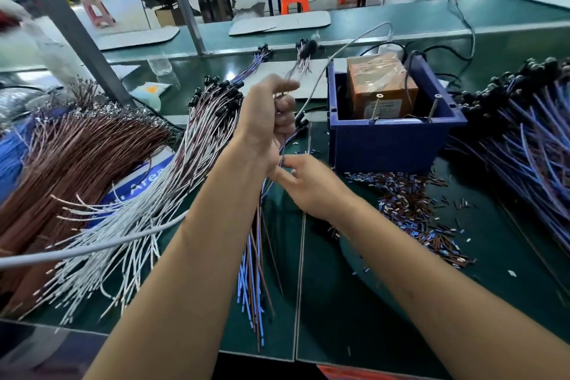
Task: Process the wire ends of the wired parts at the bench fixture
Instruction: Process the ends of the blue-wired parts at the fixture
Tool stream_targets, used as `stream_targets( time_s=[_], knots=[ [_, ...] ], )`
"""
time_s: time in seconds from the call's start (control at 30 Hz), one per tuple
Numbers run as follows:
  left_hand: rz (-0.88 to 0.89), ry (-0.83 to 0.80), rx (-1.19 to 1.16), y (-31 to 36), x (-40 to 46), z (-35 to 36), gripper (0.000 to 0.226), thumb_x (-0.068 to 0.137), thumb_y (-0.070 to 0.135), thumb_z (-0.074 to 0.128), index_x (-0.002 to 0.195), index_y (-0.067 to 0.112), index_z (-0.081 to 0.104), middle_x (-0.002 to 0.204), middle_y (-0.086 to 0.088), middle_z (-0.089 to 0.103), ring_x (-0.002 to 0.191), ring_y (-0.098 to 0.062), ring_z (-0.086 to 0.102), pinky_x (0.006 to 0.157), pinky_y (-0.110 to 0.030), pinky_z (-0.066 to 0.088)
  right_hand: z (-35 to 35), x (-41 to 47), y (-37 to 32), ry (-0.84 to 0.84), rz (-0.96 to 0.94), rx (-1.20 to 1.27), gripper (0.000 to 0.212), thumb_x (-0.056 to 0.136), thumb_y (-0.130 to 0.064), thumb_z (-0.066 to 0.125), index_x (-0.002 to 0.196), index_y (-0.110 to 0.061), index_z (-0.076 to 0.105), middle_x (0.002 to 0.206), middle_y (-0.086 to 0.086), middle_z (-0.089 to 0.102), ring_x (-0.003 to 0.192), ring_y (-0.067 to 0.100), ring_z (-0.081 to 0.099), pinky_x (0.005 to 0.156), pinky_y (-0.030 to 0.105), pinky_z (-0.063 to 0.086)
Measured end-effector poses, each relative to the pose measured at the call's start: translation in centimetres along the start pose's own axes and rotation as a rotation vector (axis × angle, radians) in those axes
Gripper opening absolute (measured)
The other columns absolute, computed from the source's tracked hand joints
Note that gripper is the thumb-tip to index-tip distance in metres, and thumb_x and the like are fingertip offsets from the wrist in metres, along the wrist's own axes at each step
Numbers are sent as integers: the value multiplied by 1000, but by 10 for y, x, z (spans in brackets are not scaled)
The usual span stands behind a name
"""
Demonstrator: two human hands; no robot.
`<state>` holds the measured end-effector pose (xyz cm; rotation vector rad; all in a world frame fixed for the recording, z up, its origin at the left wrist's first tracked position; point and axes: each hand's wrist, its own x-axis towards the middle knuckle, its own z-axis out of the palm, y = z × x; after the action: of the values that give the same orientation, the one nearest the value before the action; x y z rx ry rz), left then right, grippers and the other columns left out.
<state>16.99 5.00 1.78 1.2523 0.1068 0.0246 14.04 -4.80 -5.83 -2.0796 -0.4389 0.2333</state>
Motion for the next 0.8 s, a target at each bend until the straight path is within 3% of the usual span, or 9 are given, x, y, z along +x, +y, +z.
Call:
stream_targets(
  time_s=[0.07, 0.13, 0.23, 0.33, 0.4, 0.5, 0.63, 0.7, 0.8],
  knots=[
    [84, -68, -35, 12, -6, 5, 21, 105, 25, 51, 90, 12, 59, 60, 8, 30, 53, -9, 22, 50, -24, 16, -2, -9, 2, 117, -66, 180, 31, 107, -42, 54, 93, -24, 75, 46, -12, 27, 39, 7, 23, 44, 22, 22],
    [183, -108, -70, 27, -11, 10, 30, 108, 29, 49, 85, 13, 58, 61, 8, 34, 53, -9, 27, 48, -23, 23, -8, -20, -2, 167, -130, 294, 31, 108, -38, 54, 97, -19, 77, 48, -13, 26, 42, 7, 19, 41, 20, 19],
    [295, -102, -185, 52, -13, 16, 36, 112, 29, 40, 84, 11, 55, 61, 5, 37, 49, -8, 31, 44, -22, 30, -33, -34, -12, 172, -209, 304, 30, 107, -35, 55, 94, -20, 78, 52, -12, 48, 46, 4, 34, 44, 17, 28],
    [374, -81, -302, 69, -16, 21, 41, 113, 30, 34, 81, 12, 52, 53, 7, 37, 44, -6, 29, 39, -20, 27, -72, -46, -14, 128, -248, 341, 26, 108, -21, 54, 92, -14, 74, 79, -2, 74, 69, 4, 61, 63, 14, 46],
    [418, -41, -356, 73, -18, 23, 43, 114, 29, 33, 78, 14, 50, 49, 9, 37, 41, -5, 27, 38, -20, 25, -97, -56, -6, 93, -258, 387, 24, 108, -14, 51, 96, -8, 71, 78, 4, 74, 70, 13, 63, 66, 19, 51],
    [498, 43, -338, 67, -19, 28, 43, 114, 27, 33, 77, 14, 49, 53, 7, 35, 43, -6, 25, 40, -22, 23, -127, -73, 21, 108, -211, 330, 24, 107, -13, 52, 100, -4, 73, 68, 3, 68, 58, 14, 59, 59, 18, 49],
    [880, 213, 181, 26, -26, 48, 35, 111, 17, 38, 81, 11, 55, 63, 1, 44, 51, -14, 32, 47, -31, 26, -144, -82, 65, 307, -176, -23, 20, 102, -18, 64, 88, -16, 77, 62, 0, 68, 51, 10, 56, 55, 25, 47],
    [1082, 130, 479, -5, -33, 63, 31, 107, 9, 45, 82, 3, 61, 65, -1, 50, 52, -10, 39, 48, -28, 30, -139, -83, 82, 406, -200, -293, 16, 99, -22, 70, 85, -21, 77, 59, -7, 66, 53, 7, 58, 60, 33, 51],
    [1180, -38, 855, -49, -43, 77, 28, 105, 15, 50, 84, -1, 62, 74, 2, 54, 61, -18, 49, 53, -35, 39, -126, -82, 89, 497, -316, -330, 11, 99, -25, 71, 94, -19, 79, 66, -24, 63, 61, 0, 60, 64, 30, 51]
  ],
)
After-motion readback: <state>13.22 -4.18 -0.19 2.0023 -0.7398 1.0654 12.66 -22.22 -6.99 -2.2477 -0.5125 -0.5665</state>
